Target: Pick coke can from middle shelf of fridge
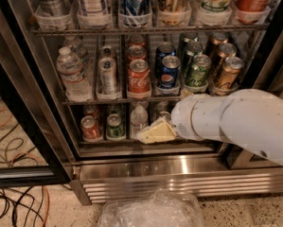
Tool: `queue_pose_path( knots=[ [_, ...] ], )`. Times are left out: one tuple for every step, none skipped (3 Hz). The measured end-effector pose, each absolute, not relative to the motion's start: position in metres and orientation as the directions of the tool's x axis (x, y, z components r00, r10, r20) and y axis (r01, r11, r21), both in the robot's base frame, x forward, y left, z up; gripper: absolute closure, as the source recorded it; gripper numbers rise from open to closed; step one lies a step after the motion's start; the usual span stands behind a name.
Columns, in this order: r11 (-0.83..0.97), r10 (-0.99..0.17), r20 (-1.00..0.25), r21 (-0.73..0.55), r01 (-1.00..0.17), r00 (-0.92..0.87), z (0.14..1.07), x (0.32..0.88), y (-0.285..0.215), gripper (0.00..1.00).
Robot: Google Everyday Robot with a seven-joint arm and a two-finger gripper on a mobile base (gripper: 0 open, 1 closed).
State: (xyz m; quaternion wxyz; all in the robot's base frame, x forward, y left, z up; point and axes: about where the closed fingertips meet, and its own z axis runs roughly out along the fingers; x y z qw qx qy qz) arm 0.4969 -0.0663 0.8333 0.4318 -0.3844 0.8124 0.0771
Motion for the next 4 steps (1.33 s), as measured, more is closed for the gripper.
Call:
queue_pose_path(
  knots=[
    [0.762,-0.474,-0.813,-0.185,-0.621,-0.339,0.836,0.522,-0.058,0.0],
    [0.795,-0.405,-0.851,-0.146,-0.589,-0.335,0.842,0.534,-0.038,0.0],
    [0.795,-0.405,-0.851,-0.146,-0.589,-0.335,0.842,0.534,-0.038,0.0],
    [0.802,-0.381,-0.866,-0.134,-0.582,-0.325,0.839,0.539,-0.03,0.0]
  ],
)
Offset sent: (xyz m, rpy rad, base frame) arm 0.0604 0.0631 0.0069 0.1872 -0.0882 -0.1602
